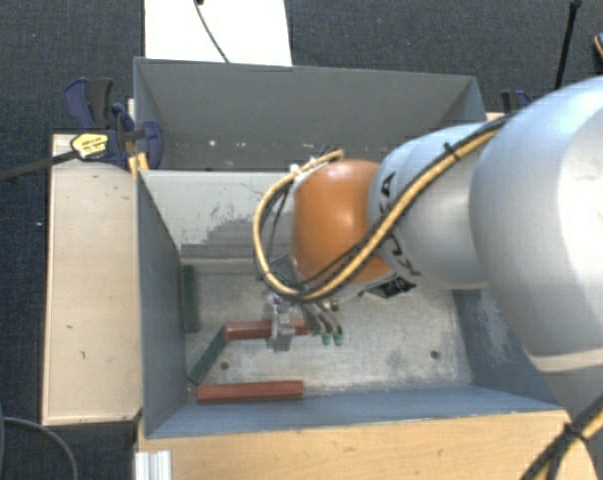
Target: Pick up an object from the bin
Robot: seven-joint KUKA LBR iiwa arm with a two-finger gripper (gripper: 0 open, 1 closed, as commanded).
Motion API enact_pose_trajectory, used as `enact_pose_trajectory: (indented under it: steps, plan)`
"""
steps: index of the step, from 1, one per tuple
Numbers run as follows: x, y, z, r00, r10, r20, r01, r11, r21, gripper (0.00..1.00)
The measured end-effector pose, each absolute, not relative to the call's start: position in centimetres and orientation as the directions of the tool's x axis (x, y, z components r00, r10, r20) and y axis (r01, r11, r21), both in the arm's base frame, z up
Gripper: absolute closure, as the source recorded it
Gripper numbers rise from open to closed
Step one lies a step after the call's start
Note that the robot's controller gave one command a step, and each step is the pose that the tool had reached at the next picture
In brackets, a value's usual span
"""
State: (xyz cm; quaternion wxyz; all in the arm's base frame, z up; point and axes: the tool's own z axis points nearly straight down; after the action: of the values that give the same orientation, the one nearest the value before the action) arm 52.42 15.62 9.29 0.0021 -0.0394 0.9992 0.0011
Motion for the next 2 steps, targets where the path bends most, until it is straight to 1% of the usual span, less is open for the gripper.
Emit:
enact_pose_trajectory:
  steps: [1,2]
  plan:
    - [52.5,15.6,9.7,-0.997,-0.077,-0.004,-0.077,0.997,0.002,1.00]
    - [52.6,15.7,10.8,-0.997,-0.077,-0.006,-0.077,0.997,0.002,1.00]
